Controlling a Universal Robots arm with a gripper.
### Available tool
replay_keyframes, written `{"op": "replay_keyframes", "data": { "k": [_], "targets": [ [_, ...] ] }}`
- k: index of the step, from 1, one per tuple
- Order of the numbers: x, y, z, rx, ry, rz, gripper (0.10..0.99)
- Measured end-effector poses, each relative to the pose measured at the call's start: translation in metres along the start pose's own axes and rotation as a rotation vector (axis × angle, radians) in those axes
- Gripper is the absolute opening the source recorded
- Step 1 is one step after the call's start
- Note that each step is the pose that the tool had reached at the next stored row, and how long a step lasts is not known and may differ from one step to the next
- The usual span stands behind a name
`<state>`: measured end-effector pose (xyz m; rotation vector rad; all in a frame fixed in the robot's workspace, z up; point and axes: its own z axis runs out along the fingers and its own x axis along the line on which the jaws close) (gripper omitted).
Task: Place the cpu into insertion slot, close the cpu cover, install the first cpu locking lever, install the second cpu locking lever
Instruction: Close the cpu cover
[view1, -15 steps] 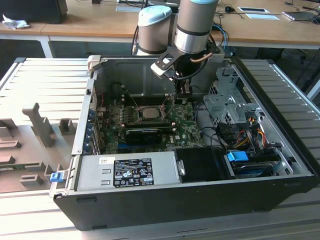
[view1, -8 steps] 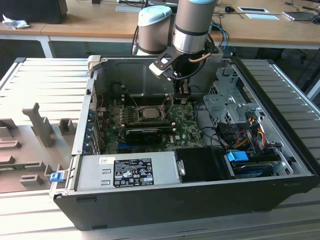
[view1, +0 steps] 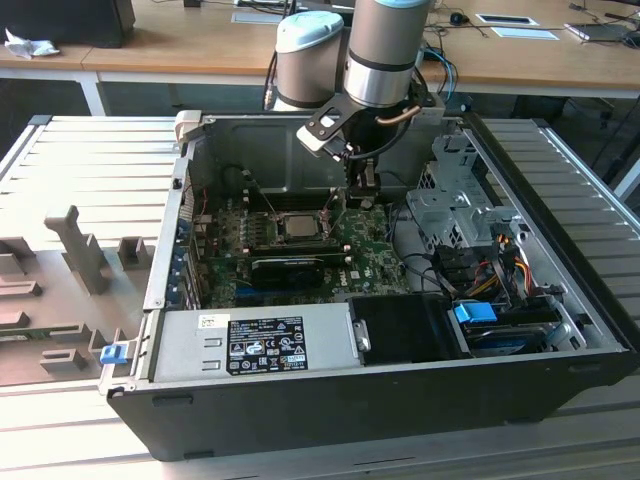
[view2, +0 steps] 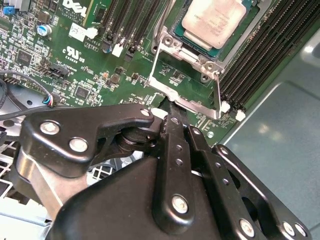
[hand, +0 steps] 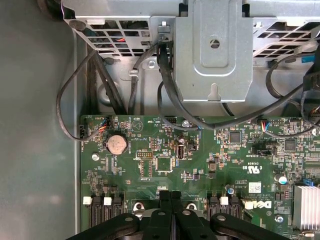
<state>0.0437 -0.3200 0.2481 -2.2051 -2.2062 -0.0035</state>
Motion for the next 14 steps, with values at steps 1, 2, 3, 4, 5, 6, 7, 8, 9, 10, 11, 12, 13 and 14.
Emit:
{"op": "replay_keyframes", "data": {
  "k": [1, 2, 3, 4, 5, 6, 7, 8, 9, 10, 11, 12, 13, 14],
  "targets": [
    [0.0000, -0.0001, 0.0000, 0.000, -0.0001, 0.000, 0.106],
    [0.0000, -0.0003, 0.0000, 0.000, 0.0000, 0.000, 0.106],
    [0.0000, -0.0006, 0.0000, 0.000, 0.0000, 0.000, 0.106],
    [0.0000, -0.0009, 0.0000, 0.000, 0.0000, 0.000, 0.106],
    [0.0000, -0.0011, 0.0000, 0.000, 0.0000, 0.000, 0.106],
    [0.0000, -0.0012, 0.0000, 0.000, -0.0001, 0.000, 0.106],
    [0.0000, -0.0014, 0.0000, 0.000, -0.0001, 0.000, 0.106],
    [0.0000, -0.0017, 0.0000, 0.000, 0.0000, 0.000, 0.106],
    [0.0000, -0.0019, 0.0000, 0.000, -0.0001, 0.000, 0.106],
    [0.0000, -0.0023, 0.0000, 0.000, 0.0000, 0.000, 0.106],
    [0.0000, -0.0025, 0.0000, 0.000, 0.0000, 0.000, 0.106],
    [0.0000, -0.0028, 0.0000, 0.000, 0.0000, 0.000, 0.106],
    [0.0000, -0.0031, 0.0000, 0.000, 0.0000, 0.000, 0.106],
    [0.0000, -0.0034, 0.0000, 0.000, 0.0000, 0.000, 0.106]
  ]
}}
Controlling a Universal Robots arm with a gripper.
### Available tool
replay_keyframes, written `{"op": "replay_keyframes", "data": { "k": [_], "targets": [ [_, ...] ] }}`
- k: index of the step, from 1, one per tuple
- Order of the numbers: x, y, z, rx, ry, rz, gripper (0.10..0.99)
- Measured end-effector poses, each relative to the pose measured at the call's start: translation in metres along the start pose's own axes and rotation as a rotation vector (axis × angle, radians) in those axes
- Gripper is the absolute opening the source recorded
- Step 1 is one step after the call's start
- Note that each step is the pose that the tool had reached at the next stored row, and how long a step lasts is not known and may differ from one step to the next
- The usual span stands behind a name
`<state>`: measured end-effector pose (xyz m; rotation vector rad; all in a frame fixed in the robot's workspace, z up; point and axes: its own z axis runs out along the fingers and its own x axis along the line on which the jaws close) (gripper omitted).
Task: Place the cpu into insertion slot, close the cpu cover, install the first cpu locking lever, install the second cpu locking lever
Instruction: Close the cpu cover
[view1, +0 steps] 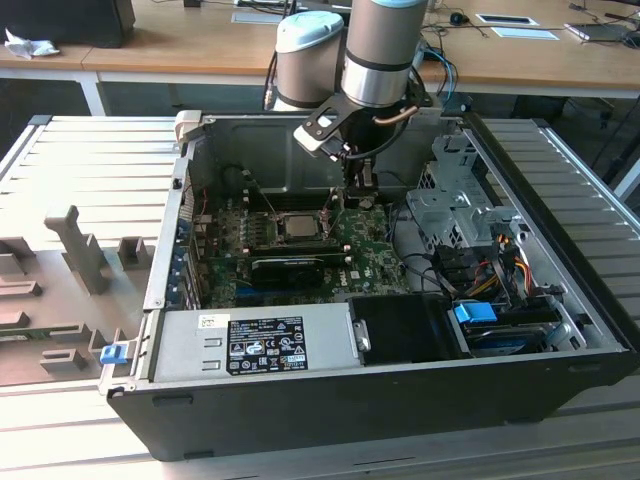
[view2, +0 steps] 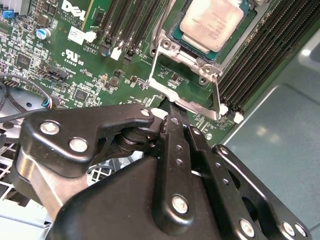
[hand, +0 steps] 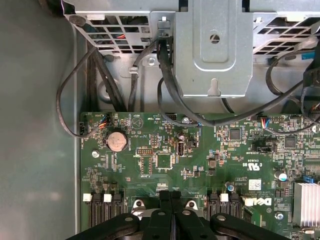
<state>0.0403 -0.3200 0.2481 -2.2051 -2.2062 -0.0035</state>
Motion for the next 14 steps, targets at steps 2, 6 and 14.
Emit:
{"op": "replay_keyframes", "data": {
  "k": [2, 6, 14],
  "targets": [
    [0.0000, -0.0006, 0.0000, 0.000, 0.0000, 0.000, 0.106],
    [0.0000, -0.0024, 0.0000, 0.000, -0.0001, 0.000, 0.106],
    [0.0000, -0.0055, 0.0001, 0.000, -0.0001, 0.000, 0.106]
  ]
}}
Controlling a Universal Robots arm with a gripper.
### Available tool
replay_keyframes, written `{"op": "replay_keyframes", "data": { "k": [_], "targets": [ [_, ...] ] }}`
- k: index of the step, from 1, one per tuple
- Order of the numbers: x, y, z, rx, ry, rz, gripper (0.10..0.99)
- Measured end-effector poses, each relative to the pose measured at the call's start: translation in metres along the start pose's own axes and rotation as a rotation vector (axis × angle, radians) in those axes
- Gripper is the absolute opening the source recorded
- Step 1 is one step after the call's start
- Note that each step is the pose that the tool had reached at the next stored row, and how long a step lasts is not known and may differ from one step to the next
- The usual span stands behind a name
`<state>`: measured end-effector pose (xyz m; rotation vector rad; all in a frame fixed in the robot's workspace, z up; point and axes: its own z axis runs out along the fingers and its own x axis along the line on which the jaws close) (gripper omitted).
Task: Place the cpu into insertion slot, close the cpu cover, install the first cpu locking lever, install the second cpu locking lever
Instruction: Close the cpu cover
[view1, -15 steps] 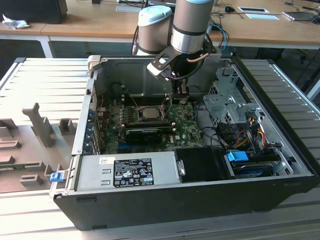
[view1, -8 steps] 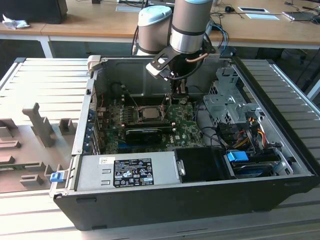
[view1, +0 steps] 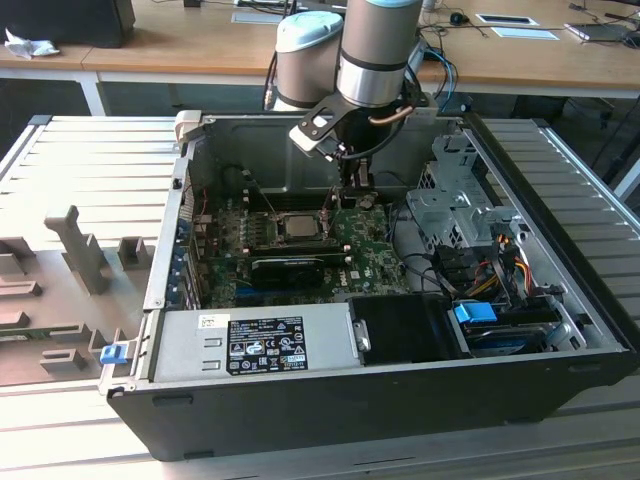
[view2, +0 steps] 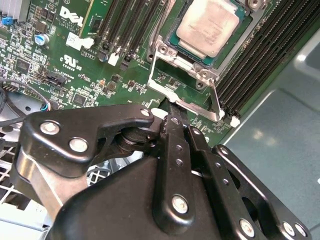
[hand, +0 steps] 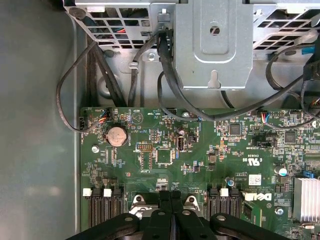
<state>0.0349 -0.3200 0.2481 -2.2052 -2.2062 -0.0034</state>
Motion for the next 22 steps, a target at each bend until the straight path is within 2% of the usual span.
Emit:
{"op": "replay_keyframes", "data": {
  "k": [22],
  "targets": [
    [0.0000, -0.0047, 0.0001, 0.000, 0.0001, 0.000, 0.106]
  ]
}}
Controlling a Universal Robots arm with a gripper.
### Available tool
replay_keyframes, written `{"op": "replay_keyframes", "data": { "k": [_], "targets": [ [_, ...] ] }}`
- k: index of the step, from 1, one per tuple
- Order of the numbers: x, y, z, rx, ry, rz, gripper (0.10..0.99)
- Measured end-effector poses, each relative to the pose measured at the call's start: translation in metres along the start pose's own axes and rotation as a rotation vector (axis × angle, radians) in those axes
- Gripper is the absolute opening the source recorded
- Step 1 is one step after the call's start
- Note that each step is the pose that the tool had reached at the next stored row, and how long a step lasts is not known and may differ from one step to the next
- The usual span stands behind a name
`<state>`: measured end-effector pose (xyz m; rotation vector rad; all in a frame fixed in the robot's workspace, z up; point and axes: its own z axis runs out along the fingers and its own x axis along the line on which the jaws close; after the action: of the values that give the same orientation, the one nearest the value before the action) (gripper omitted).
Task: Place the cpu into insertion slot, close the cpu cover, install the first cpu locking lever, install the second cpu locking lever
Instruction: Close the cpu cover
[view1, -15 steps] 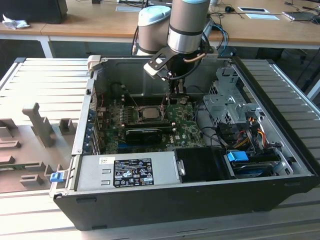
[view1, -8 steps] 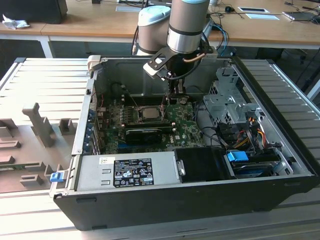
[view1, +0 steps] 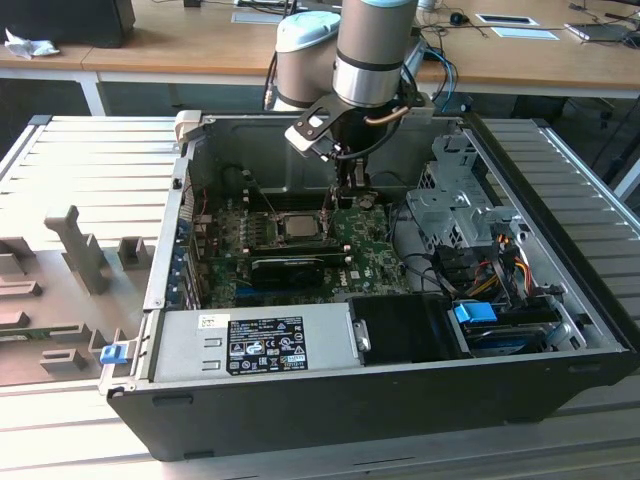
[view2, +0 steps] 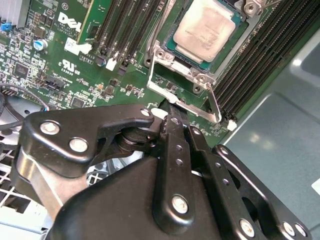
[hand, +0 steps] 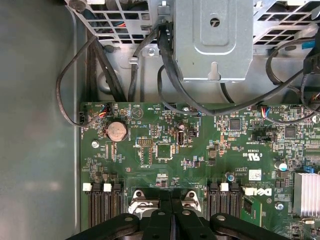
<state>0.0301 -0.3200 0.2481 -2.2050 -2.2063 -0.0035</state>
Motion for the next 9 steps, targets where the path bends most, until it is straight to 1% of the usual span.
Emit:
{"op": "replay_keyframes", "data": {
  "k": [9],
  "targets": [
    [0.0000, -0.0022, 0.0000, 0.000, 0.0000, 0.000, 0.106]
  ]
}}
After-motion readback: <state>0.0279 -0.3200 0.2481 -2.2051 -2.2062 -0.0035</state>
